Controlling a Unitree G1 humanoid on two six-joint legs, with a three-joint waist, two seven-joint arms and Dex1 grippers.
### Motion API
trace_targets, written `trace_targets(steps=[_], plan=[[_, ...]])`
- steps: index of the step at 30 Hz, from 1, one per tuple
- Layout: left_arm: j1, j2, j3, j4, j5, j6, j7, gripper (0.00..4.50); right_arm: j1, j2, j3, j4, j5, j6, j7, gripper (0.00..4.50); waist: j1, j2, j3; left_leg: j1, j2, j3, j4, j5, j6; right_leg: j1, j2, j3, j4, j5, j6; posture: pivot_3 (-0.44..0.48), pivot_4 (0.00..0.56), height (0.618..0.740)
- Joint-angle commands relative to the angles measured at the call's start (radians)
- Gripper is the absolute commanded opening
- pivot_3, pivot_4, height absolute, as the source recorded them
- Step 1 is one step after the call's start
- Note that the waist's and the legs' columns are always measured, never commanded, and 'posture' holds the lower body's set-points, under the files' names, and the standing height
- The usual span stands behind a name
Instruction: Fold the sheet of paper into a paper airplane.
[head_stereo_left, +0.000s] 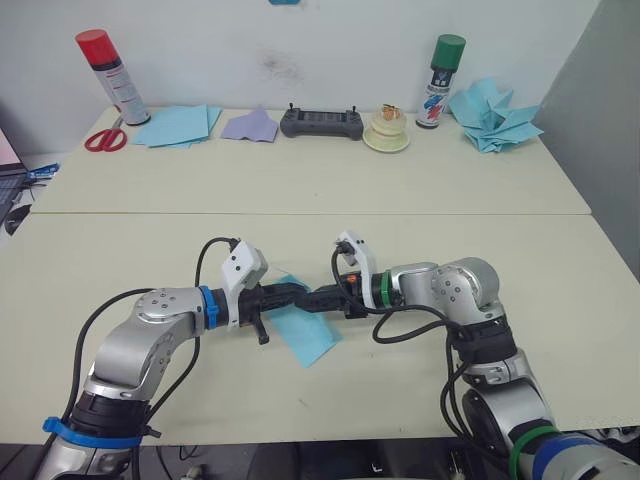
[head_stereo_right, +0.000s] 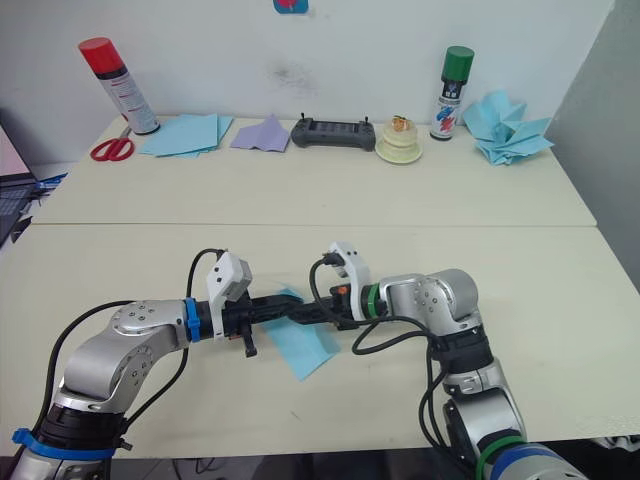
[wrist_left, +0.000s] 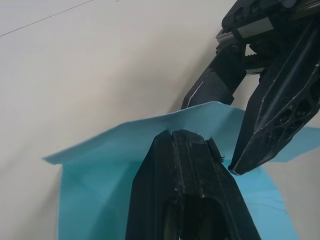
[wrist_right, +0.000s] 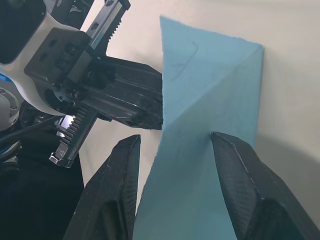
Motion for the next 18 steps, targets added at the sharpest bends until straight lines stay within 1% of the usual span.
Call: trace_targets(steps=[1,4,7,12,18], plan=[[0.013,0.018,-0.013,-0.022,0.018,-0.028,-0.015,0.00,-0.011,-0.001,-0.008,-0.016,0.007,-0.015,0.000,2.30,0.000,0.000,0.000,0.000,0.000,0.000,0.000,0.000,0.000,0.000,0.000,0.000,0.000,0.000,0.000,0.000,0.150,0.740],[0.032,0.030,-0.019,-0.019,0.037,-0.043,-0.018,0.00,-0.008,-0.008,-0.020,-0.007,-0.002,-0.020,-0.015,2.30,0.000,0.000,0.000,0.000,0.000,0.000,0.000,0.000,0.000,0.000,0.000,0.000,0.000,0.000,0.000,0.000,0.150,0.740],[0.042,0.032,-0.022,-0.019,0.049,-0.051,-0.015,0.00,-0.007,-0.019,-0.025,-0.005,-0.008,-0.024,-0.026,1.78,0.000,0.000,0.000,0.000,0.000,0.000,0.000,0.000,0.000,0.000,0.000,0.000,0.000,0.000,0.000,0.000,0.150,0.740],[0.053,0.052,-0.049,0.001,0.095,-0.070,-0.017,0.00,-0.012,-0.044,-0.022,0.001,-0.012,-0.033,-0.026,0.08,0.000,0.000,0.000,0.000,0.000,0.000,0.000,0.000,0.000,0.000,0.000,0.000,0.000,0.000,0.000,0.000,0.150,0.740],[0.067,0.095,-0.108,0.043,0.178,-0.105,-0.034,0.00,-0.015,-0.061,-0.022,0.002,-0.012,-0.033,-0.024,0.03,0.000,0.000,0.000,0.000,0.000,0.000,0.000,0.000,0.000,0.000,0.000,0.000,0.000,0.000,0.000,0.000,0.150,0.740]])
